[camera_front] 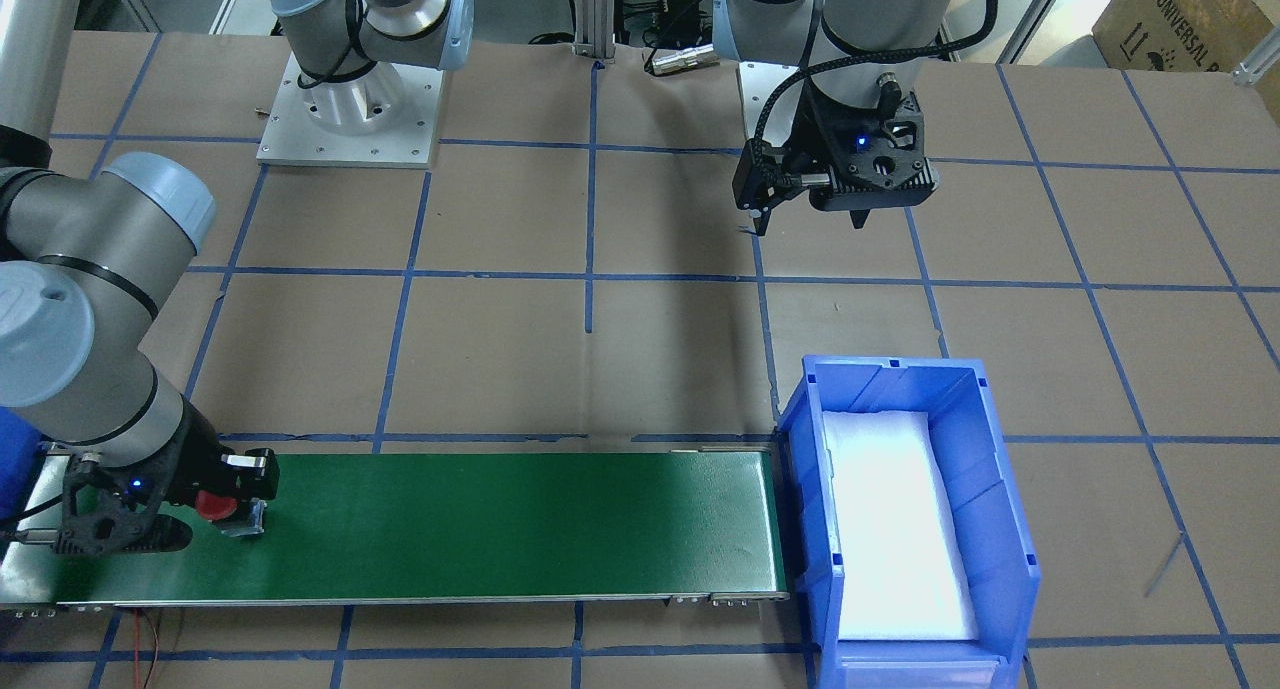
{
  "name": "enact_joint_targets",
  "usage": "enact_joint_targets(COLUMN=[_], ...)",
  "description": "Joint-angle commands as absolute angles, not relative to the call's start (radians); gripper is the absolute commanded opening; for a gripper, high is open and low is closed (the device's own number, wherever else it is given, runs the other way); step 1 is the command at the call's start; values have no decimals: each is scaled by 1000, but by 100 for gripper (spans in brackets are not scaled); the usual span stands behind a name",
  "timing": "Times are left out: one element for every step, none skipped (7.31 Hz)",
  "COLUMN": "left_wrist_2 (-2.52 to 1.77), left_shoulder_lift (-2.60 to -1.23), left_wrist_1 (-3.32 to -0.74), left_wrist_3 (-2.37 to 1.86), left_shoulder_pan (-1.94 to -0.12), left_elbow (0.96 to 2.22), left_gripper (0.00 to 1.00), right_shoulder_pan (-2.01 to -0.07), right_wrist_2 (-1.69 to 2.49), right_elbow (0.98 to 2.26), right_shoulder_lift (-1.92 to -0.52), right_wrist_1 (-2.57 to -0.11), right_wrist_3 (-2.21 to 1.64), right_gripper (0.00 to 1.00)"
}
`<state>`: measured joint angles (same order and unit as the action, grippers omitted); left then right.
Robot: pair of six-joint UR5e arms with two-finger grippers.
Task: Transport two buttons from left to right
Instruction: 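Carry the red button into the blue bin with the right gripper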
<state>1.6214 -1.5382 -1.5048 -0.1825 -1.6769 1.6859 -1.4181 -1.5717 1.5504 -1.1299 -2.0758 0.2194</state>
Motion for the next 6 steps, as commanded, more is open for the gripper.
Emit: enact_joint_targets(left_wrist_2=[1621,1620,1620,1620,1621,1620], left_shoulder_lift=[-1539,-1539,-1539,-1539,-1537,-1537], left_wrist_1=[-1505,-1505,-1505,-1505,-1505,-1505], left_wrist_3=[-183,-184,-184,-184,-183,-184], left_shoulder_pan=[-1677,-1678,-1678,-1678,-1678,-1678], left_elbow=[1687,1687,1689,1689,1687,1687], left_gripper=[100,100,100,100,100,100], right_shoulder_pan=[-1323,-1231,-1148,-1058,-954,-871], right_wrist_2=[-1568,-1557,-1540,-1507,-1438,-1427], right_elbow=[1510,1499,1493,1486,1489,1488], right_shoulder_lift=[-1156,-1172,-1199,-1221,-1235,-1227], right_wrist_1=[-2085,-2083,-2083,-2083,-2083,-2085], right_wrist_3=[288,354,453,494,541,658], right_gripper=[35,35,35,36,36,36])
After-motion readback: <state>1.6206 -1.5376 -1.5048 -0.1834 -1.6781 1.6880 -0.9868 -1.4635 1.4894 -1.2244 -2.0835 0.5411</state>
